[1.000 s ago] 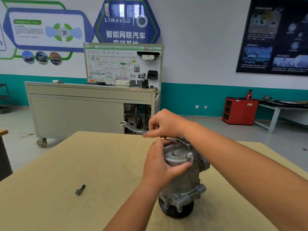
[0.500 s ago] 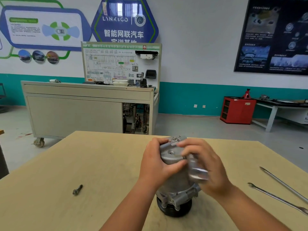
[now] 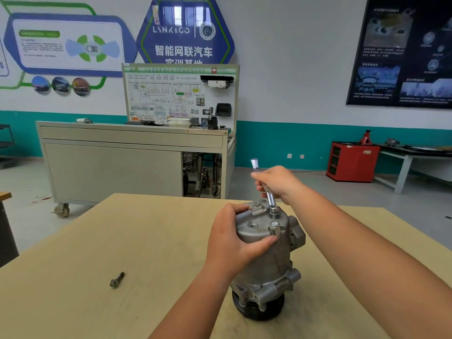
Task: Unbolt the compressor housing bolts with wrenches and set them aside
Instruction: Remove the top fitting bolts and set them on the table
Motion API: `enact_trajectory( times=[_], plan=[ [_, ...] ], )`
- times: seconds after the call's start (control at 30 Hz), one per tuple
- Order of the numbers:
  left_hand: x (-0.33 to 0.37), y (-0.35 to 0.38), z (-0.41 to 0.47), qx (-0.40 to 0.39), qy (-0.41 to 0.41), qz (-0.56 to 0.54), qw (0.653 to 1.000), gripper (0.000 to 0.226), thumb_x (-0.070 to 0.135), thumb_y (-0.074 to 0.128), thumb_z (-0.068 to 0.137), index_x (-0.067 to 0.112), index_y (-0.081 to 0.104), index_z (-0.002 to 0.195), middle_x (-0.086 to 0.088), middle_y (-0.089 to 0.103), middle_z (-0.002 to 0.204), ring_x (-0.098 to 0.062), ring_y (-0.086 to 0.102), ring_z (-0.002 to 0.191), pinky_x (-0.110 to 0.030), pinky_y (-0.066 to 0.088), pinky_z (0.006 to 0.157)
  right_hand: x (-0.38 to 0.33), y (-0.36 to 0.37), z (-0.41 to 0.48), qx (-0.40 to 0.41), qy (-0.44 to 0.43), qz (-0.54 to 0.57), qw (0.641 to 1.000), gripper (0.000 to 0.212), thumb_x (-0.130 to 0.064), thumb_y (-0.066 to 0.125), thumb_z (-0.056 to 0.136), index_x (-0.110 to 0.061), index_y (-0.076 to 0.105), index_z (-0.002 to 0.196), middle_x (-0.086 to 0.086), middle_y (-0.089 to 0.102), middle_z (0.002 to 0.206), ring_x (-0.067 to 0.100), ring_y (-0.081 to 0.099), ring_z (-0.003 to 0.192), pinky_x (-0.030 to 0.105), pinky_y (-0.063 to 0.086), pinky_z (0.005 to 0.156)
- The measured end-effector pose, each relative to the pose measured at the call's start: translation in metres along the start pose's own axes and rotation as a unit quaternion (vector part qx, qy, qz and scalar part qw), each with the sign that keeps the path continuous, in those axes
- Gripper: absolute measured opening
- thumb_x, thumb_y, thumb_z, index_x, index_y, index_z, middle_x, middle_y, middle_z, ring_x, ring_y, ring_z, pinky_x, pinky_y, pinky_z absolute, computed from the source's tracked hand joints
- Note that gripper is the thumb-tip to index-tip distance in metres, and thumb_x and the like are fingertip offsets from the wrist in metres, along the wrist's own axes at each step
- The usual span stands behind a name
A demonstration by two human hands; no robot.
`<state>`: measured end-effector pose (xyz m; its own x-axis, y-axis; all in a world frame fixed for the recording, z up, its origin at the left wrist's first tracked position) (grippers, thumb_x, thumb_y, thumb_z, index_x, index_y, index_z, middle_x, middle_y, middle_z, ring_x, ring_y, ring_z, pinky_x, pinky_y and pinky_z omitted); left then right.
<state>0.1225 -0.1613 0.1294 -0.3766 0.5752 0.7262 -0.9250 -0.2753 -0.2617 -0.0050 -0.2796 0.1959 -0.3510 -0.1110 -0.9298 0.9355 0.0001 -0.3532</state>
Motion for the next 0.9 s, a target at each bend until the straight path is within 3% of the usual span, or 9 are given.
enact_trajectory(
  times=[0.1, 0.17, 0.2, 0.3, 0.37, 0.43, 0.53, 0.73, 0.9],
  plan=[
    [0.001, -0.001, -0.001, 0.012, 0.009, -0.007, 1.000, 0.061, 0.056, 0.076, 0.052, 0.036, 0.051, 0.103, 0.008, 0.062, 0.106, -0.009, 0.060, 0.100, -0.037, 0.051, 0.086, -0.024, 0.028, -0.004, -0.100, -0.066, -0.187, 0.975, 0.019, -0.023, 0.066, 0.087, -0.010, 0.067, 0.072, -0.002, 0.064, 0.060, 0.000, 0.057, 0.044, 0.013, 0.044, 0.045],
    [0.001, -0.002, -0.001, 0.014, 0.013, -0.007, 1.000, 0.062, 0.055, 0.076, 0.053, 0.031, 0.054, 0.106, 0.007, 0.062, 0.105, -0.010, 0.060, 0.099, -0.039, 0.051, 0.084, -0.033, 0.046, -0.012, -0.142, -0.140, -0.306, 0.931, 0.021, -0.028, 0.066, 0.085, -0.019, 0.069, 0.066, -0.010, 0.064, 0.059, -0.002, 0.054, 0.047, 0.013, 0.042, 0.048],
    [0.001, -0.002, -0.001, 0.013, 0.015, -0.006, 1.000, 0.063, 0.055, 0.076, 0.053, 0.030, 0.054, 0.107, 0.006, 0.062, 0.105, -0.010, 0.060, 0.099, -0.040, 0.051, 0.084, -0.037, 0.052, -0.015, -0.156, -0.171, -0.313, 0.921, 0.020, -0.030, 0.066, 0.085, -0.022, 0.069, 0.068, -0.011, 0.064, 0.058, -0.002, 0.053, 0.049, 0.013, 0.042, 0.050],
    [0.001, -0.003, -0.001, 0.012, 0.014, 0.000, 1.000, 0.061, 0.057, 0.076, 0.052, 0.040, 0.049, 0.105, 0.009, 0.062, 0.106, -0.008, 0.060, 0.100, -0.037, 0.051, 0.086, -0.042, 0.044, -0.021, -0.144, -0.184, -0.151, 0.961, 0.010, -0.026, 0.062, 0.090, -0.022, 0.067, 0.082, -0.009, 0.061, 0.060, 0.000, 0.054, 0.049, 0.016, 0.047, 0.056],
    [0.001, -0.002, -0.002, 0.009, 0.010, 0.001, 1.000, 0.061, 0.058, 0.075, 0.052, 0.042, 0.047, 0.104, 0.010, 0.061, 0.108, -0.007, 0.059, 0.102, -0.037, 0.051, 0.087, -0.040, 0.026, -0.020, -0.105, -0.145, 0.012, 0.984, 0.009, -0.022, 0.056, 0.094, -0.018, 0.063, 0.090, -0.004, 0.056, 0.064, 0.000, 0.049, 0.043, 0.017, 0.045, 0.048],
    [0.000, -0.002, -0.002, 0.008, 0.011, 0.001, 1.000, 0.060, 0.059, 0.074, 0.052, 0.043, 0.047, 0.103, 0.012, 0.060, 0.109, -0.006, 0.058, 0.102, -0.036, 0.051, 0.087, -0.035, 0.006, -0.016, -0.073, -0.074, 0.180, 0.978, 0.010, -0.017, 0.049, 0.097, -0.012, 0.057, 0.095, 0.000, 0.051, 0.066, 0.000, 0.044, 0.037, 0.015, 0.041, 0.040],
    [0.001, -0.001, -0.002, 0.007, 0.012, -0.002, 1.000, 0.061, 0.058, 0.074, 0.052, 0.042, 0.047, 0.104, 0.009, 0.060, 0.109, -0.008, 0.058, 0.103, -0.037, 0.051, 0.088, -0.025, -0.015, -0.011, -0.047, 0.040, 0.344, 0.937, 0.014, -0.010, 0.038, 0.100, -0.010, 0.046, 0.089, -0.001, 0.044, 0.064, 0.001, 0.037, 0.032, 0.013, 0.032, 0.031],
    [0.001, 0.000, -0.002, 0.006, 0.007, -0.007, 1.000, 0.066, 0.057, 0.074, 0.052, 0.033, 0.050, 0.108, 0.006, 0.060, 0.111, -0.010, 0.059, 0.104, -0.039, 0.051, 0.089, -0.010, -0.016, -0.002, 0.025, 0.096, 0.424, 0.900, 0.024, -0.004, 0.026, 0.100, -0.011, 0.036, 0.079, -0.002, 0.030, 0.064, 0.004, 0.027, 0.026, 0.014, 0.022, 0.026],
    [0.001, 0.000, -0.002, 0.004, 0.005, 0.002, 1.000, 0.063, 0.058, 0.073, 0.052, 0.040, 0.046, 0.106, 0.007, 0.060, 0.111, -0.009, 0.058, 0.104, -0.038, 0.051, 0.088, -0.010, -0.003, -0.003, 0.037, 0.090, 0.386, 0.917, 0.026, 0.000, 0.024, 0.099, -0.010, 0.038, 0.079, -0.001, 0.027, 0.063, 0.003, 0.024, 0.026, 0.013, 0.019, 0.027]
  ],
)
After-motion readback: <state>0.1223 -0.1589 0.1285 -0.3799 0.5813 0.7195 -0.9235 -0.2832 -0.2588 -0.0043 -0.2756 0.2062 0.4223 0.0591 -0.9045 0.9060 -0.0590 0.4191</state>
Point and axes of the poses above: each hand's wrist, its own z-axis towards the middle knuckle, its own y-axis out of the palm, x = y × z, the point moved 5 cm from there along z, towards the middle knuckle
